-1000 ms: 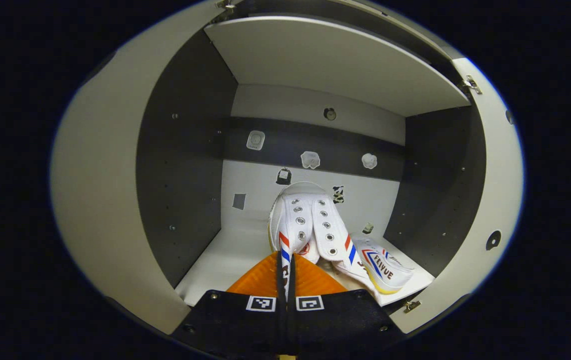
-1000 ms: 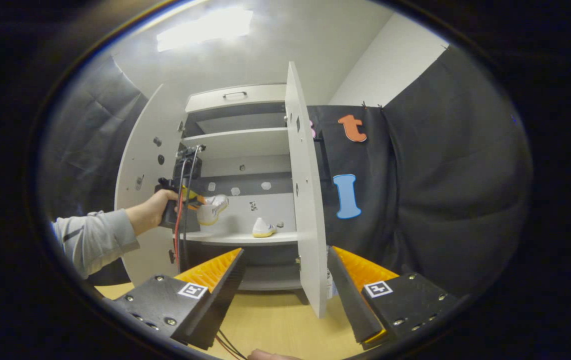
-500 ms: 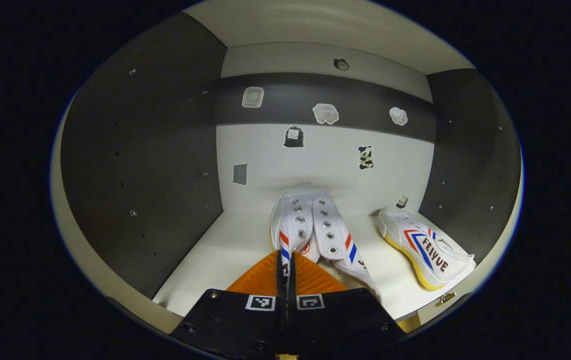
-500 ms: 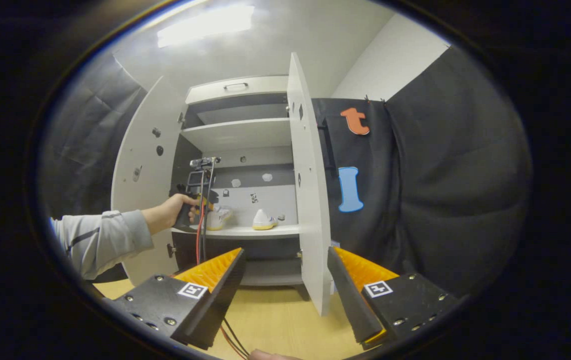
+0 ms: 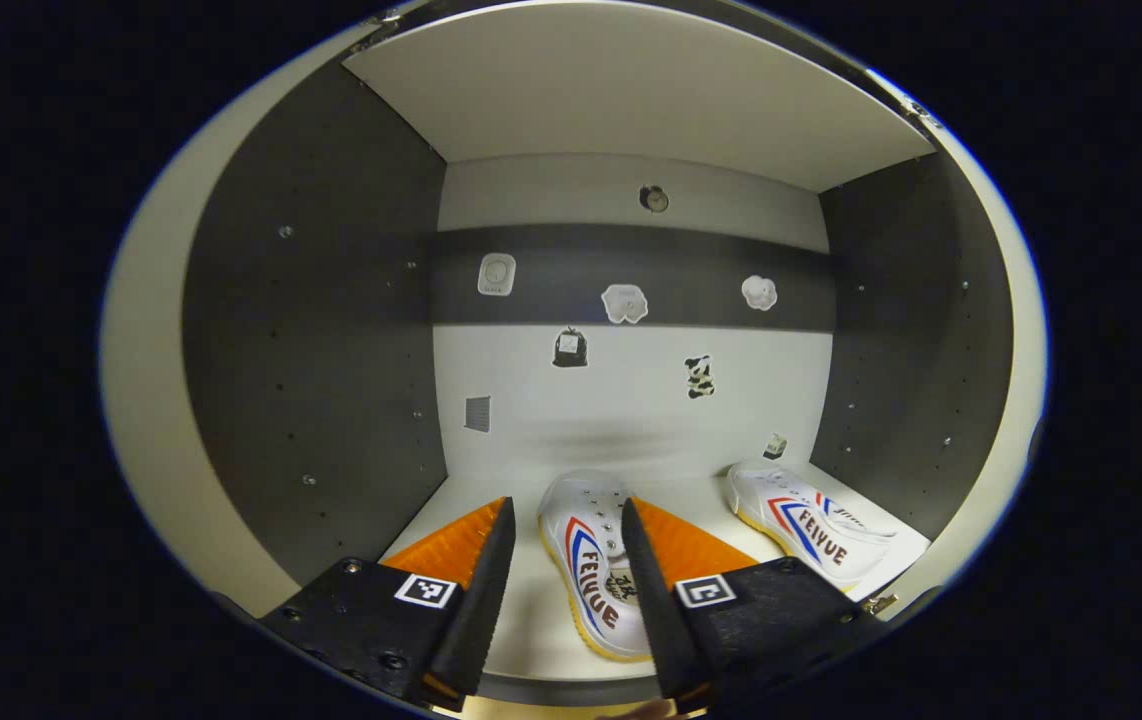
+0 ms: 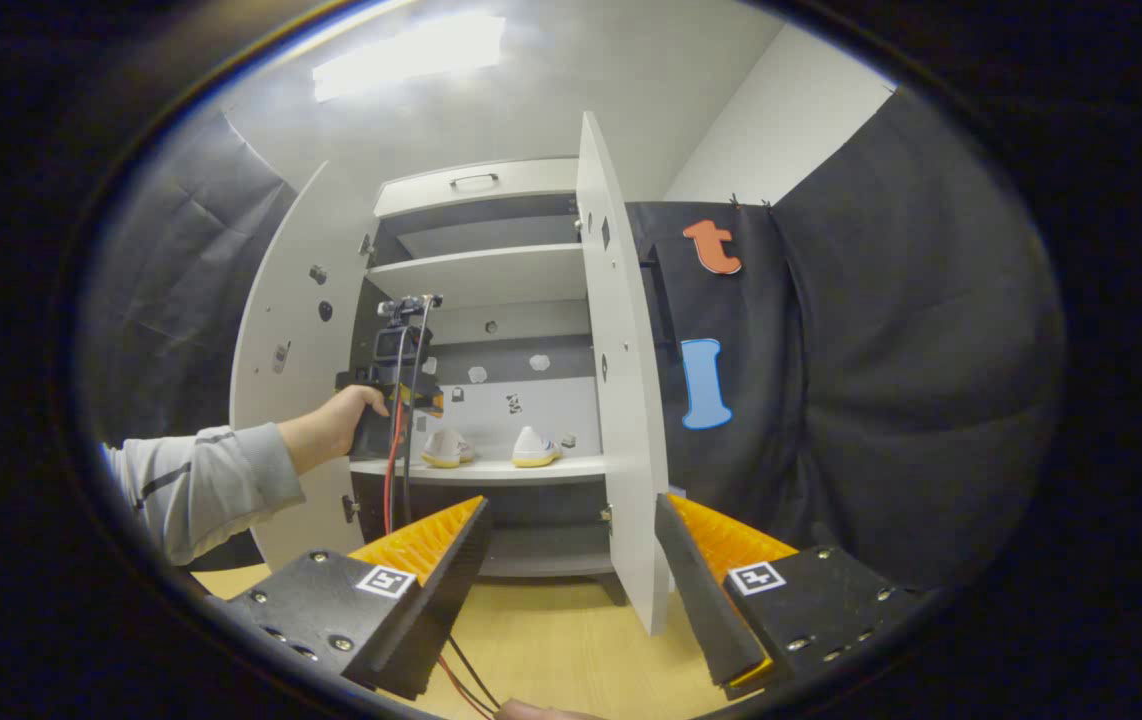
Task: Grab one shoe with the right hand and put it into the shoe cabinet, grab the other shoe with the left hand and put it into the shoe cabinet; then close the right door with the right hand and the left door with the left hand.
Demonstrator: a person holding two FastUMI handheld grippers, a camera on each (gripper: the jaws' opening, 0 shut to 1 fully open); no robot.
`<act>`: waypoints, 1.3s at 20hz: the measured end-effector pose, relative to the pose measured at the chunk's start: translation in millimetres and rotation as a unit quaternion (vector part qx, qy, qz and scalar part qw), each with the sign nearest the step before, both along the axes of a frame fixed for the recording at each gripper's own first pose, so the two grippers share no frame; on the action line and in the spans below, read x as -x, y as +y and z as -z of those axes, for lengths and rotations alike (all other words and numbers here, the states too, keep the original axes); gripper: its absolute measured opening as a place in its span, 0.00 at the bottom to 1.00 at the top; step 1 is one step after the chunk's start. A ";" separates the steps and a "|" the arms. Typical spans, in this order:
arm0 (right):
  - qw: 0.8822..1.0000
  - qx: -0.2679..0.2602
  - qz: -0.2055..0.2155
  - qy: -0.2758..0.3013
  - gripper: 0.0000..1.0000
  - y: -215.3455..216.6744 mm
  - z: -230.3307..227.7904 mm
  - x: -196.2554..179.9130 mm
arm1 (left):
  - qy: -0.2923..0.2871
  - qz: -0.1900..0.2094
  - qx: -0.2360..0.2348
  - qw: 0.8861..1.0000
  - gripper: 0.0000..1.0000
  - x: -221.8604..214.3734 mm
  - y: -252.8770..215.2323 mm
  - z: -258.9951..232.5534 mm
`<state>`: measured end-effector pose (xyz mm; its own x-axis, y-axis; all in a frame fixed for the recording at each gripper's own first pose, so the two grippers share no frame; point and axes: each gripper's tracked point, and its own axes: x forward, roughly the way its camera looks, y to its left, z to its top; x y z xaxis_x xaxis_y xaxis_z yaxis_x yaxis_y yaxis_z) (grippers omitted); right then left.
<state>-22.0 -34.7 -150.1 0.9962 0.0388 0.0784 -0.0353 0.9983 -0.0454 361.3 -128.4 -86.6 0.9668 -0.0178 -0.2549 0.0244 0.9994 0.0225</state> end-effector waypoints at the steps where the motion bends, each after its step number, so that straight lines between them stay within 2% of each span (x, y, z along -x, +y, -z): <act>1: 1.000 0.002 0.001 0.001 0.97 0.4 1.5 0.9 | -0.003 0.003 0.002 1.000 0.72 15.2 -2.7 -6.7; 2: 1.000 0.003 0.002 0.000 0.97 1.8 0.6 1.2 | -0.008 0.002 -0.002 1.000 0.78 28.2 0.7 -15.5; 3: 1.000 0.004 -0.001 -0.001 0.97 6.4 0.1 2.3 | -0.016 -0.002 -0.003 1.000 0.92 44.2 3.5 -24.7; 5: 1.000 0.014 -0.009 0.003 0.98 15.4 3.7 4.8 | -0.024 0.006 0.003 1.000 0.99 77.1 4.5 -38.7; 6: 1.000 0.022 -0.009 0.005 0.98 18.4 5.0 5.9 | -0.028 0.018 0.006 0.999 0.99 96.8 4.4 -44.3; 10: 0.999 0.041 0.023 -0.015 0.98 21.5 -6.3 13.7 | -0.051 0.020 0.010 0.998 0.98 174.0 32.0 -60.7; 14: 0.999 0.035 0.023 -0.011 0.98 28.5 -4.8 22.3 | -0.069 0.046 0.017 0.996 0.96 252.7 50.1 -62.8; 16: 0.999 0.029 0.023 -0.003 0.98 27.7 -6.1 26.6 | -0.078 0.042 0.023 0.996 0.96 281.2 62.9 -62.8; 17: 0.999 0.027 0.016 0.002 0.98 29.7 -6.6 28.3 | -0.078 0.036 0.017 0.996 0.92 295.4 72.7 -60.1; 19: 1.000 0.025 0.012 0.008 0.98 25.0 -12.7 28.7 | -0.076 0.020 0.010 0.997 0.92 319.5 88.9 -48.9; 20: 1.000 0.024 0.012 0.011 0.98 20.6 -17.8 27.6 | -0.069 0.021 0.014 0.997 0.96 331.9 88.7 -40.3; 25: 0.998 0.058 0.017 0.021 0.98 -21.2 -57.2 16.7 | -0.038 0.062 0.037 0.997 0.93 372.8 74.3 -9.8; 26: 0.997 0.069 0.028 0.023 0.98 -35.3 -68.1 12.1 | -0.039 0.069 0.034 0.996 0.96 380.8 73.1 -7.3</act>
<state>-34.1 -69.9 -82.0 0.9995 -0.0092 0.0308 0.0146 0.9832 -0.1820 -19.5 -55.2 -79.3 0.9707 -0.1674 -0.1723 0.1634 0.9859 -0.0372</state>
